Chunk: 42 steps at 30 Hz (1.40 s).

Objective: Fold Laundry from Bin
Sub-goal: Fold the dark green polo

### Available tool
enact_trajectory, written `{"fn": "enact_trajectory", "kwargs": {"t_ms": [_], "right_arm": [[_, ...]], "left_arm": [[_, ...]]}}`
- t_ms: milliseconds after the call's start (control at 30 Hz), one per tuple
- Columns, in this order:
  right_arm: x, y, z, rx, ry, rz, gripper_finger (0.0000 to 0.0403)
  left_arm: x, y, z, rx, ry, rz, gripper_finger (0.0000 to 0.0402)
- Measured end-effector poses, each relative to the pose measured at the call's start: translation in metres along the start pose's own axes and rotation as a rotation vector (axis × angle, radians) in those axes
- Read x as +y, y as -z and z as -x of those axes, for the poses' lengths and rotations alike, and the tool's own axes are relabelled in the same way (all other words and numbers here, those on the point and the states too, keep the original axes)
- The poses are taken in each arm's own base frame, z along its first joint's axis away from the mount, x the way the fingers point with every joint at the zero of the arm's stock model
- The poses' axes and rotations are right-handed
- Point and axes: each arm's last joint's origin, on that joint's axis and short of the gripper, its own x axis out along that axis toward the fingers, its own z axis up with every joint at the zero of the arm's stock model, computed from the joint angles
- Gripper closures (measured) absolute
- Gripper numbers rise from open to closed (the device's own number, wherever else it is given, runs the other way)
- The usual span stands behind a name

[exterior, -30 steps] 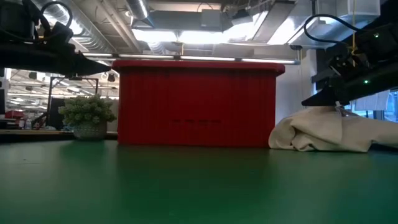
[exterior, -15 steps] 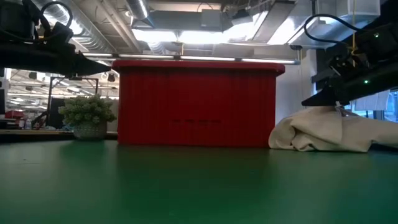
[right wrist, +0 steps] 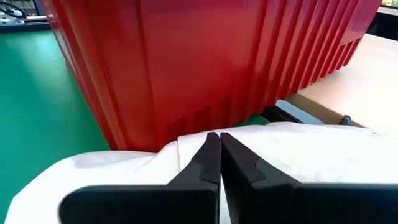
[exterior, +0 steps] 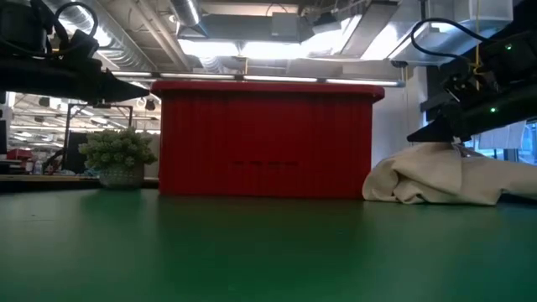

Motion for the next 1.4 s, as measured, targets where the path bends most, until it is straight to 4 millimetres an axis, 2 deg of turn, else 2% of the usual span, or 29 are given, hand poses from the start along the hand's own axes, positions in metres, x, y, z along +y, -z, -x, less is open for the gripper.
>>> {"fn": "enact_trajectory", "kwargs": {"t_ms": [267,500,767,933,1167,1400], "right_arm": [[0.001,-0.002,0.000,-0.026,-0.035,-0.009,0.0397],[0.003,-0.015,0.002,-0.170,-0.147,0.000,0.0397],[0.000,-0.034,0.006,-0.357,-0.101,-0.023,0.0397],[-0.001,-0.048,0.010,-0.415,-0.094,-0.015,0.0397],[-0.003,-0.068,0.014,-0.454,-0.088,-0.010,0.0397],[-0.006,-0.081,0.009,-0.438,-0.048,-0.021,0.0397]], "left_arm": [[0.001,0.000,0.000,0.003,-0.024,0.000,0.0401],[0.002,-0.006,0.000,-0.062,-0.035,-0.009,0.0401],[0.004,-0.024,0.003,-0.141,-0.054,-0.020,0.0401],[0.007,-0.033,0.005,-0.160,-0.099,-0.020,0.0401],[0.011,-0.043,0.007,-0.165,-0.191,-0.006,0.0401],[0.014,-0.053,0.002,-0.142,-0.193,0.045,0.0401]]}}
